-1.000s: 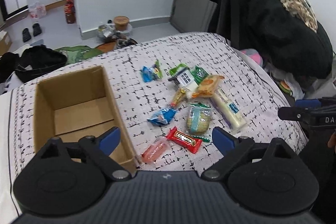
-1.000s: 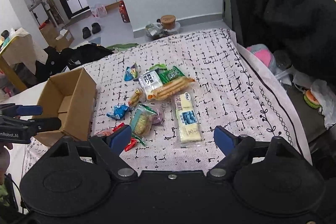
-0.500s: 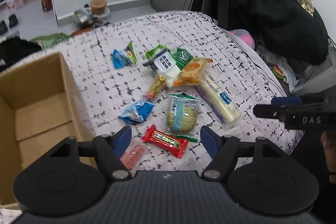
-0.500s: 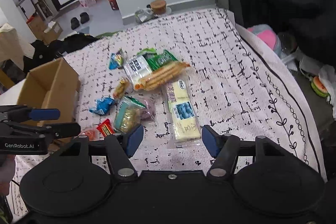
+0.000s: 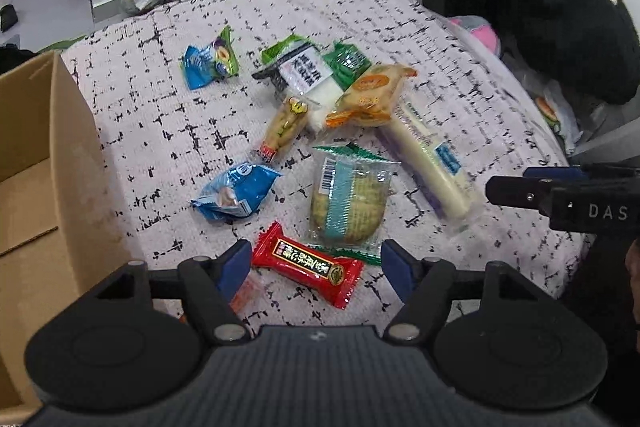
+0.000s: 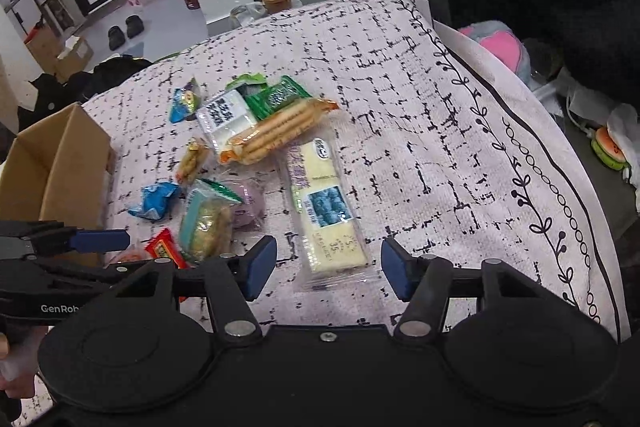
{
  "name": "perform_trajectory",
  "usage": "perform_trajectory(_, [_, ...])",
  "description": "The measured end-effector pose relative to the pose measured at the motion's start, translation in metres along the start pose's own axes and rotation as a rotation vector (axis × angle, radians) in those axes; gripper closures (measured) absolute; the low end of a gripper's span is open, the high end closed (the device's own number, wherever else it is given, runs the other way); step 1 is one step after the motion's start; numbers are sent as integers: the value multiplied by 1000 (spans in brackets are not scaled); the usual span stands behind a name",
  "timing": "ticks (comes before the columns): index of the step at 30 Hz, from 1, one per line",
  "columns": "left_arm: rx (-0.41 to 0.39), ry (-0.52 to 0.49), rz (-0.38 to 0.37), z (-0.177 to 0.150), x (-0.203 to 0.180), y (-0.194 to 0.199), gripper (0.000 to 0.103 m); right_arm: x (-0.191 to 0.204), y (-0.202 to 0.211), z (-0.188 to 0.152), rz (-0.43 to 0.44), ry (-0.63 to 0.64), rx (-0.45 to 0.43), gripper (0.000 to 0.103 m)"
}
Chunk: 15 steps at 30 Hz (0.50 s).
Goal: Organize snacks
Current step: 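Reach the left tool to the red candy bar while the right tool reaches the yellow cake pack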
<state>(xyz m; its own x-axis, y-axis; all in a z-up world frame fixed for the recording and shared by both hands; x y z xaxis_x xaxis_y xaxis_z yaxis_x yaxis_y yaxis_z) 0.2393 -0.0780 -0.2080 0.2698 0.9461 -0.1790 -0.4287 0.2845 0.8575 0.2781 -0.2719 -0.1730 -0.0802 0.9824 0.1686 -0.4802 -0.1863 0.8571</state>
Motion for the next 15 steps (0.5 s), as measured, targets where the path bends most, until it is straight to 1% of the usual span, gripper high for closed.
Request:
perform_trajectory(4, [2,-3,3,1,-1,-9,32,-4,-11,-2,4,-9,10,46])
perform_trajectory(8, [2,-22,15,0,-3,-15,32,-2,-19,-6,13,10,20,46])
perform_trajectory(12, [9,-49,4,-4,-5,-22,32,-7,-22,-7,17,-8,23,45])
perform_trajectory(15, [9,-81,38,-6,-3,-27,32,-10,-24,-8,18,-14,31,45])
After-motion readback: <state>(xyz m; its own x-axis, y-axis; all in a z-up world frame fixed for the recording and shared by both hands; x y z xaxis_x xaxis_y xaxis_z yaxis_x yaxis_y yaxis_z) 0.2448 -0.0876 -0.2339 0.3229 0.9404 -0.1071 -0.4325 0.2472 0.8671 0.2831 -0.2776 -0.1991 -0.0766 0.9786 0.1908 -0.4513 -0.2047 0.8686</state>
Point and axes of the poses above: each gripper's, at about its wrist camera, not at the fingertips, and y roughly against the way its jaws point, x to its left, z to its top, the point moved 3 cm from there along -y, roughly the way its jaws point, and after that the axes turned 6 degrees about -y, right-handed, at the moved point
